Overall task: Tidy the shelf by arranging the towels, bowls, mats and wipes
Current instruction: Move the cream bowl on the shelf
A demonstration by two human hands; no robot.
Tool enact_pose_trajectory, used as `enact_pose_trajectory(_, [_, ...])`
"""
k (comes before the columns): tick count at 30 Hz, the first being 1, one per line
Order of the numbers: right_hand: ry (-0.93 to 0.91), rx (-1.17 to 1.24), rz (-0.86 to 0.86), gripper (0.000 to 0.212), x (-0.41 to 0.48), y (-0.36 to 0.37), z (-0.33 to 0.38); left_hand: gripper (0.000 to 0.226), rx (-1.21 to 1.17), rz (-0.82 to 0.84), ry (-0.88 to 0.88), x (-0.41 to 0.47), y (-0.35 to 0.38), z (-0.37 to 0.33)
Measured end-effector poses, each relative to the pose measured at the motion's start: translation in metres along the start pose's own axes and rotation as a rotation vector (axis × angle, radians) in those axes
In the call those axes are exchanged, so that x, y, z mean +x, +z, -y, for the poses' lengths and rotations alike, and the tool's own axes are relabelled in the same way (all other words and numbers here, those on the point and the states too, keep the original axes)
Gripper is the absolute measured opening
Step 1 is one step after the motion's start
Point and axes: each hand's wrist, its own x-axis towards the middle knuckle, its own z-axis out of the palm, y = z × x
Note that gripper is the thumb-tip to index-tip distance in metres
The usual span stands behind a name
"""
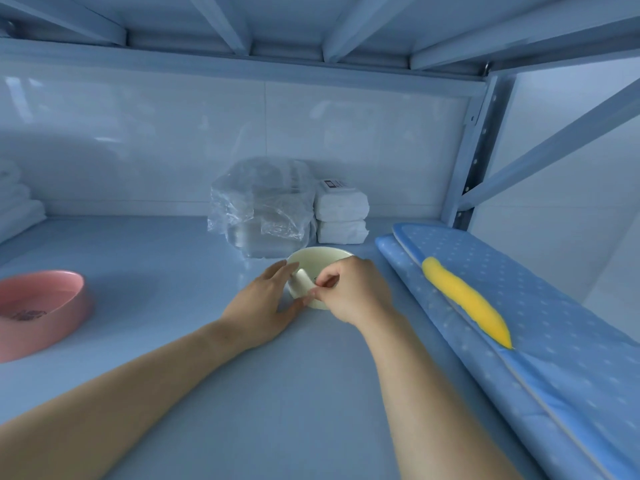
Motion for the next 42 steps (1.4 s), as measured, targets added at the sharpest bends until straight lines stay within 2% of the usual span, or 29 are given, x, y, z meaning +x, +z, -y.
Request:
enact_pose_trajectory(5, [0.009,-0.008,-0.142,0.012,0.014,0.004,-0.02,0.039,-0.04,-0.011,-0.027,0.03,0.017,-0.023])
enact_pose_trajectory(9, [-0.028,0.093,-0.252,0.015,0.02,0.015,-0.038,0.04,-0.173,-0.059,-0.092,0.043,0.032,-0.027])
enact_pose_trajectory(14, [-0.004,0.123,-0.359,0.025,0.021,0.019,-0.045,0.039,-0.304,-0.076,-0.093,0.043,0.035,-0.02])
enact_pose_trajectory(17, [0.017,0.133,-0.375,0.025,0.02,0.02,-0.047,0.036,-0.397,-0.086,-0.094,0.042,0.035,-0.019])
enact_pose_trajectory(23, [0.016,0.143,-0.358,0.019,0.022,0.022,-0.047,0.028,-0.42,-0.141,-0.062,0.042,0.035,-0.02])
enact_pose_trajectory(38, [0.021,0.225,-0.366,0.034,0.023,0.022,-0.048,0.049,-0.316,-0.156,-0.014,0.038,0.037,-0.016])
enact_pose_trajectory(42, [0.009,0.235,-0.381,0.04,0.024,0.023,-0.049,0.057,-0.263,-0.112,0.019,0.038,0.039,-0.018])
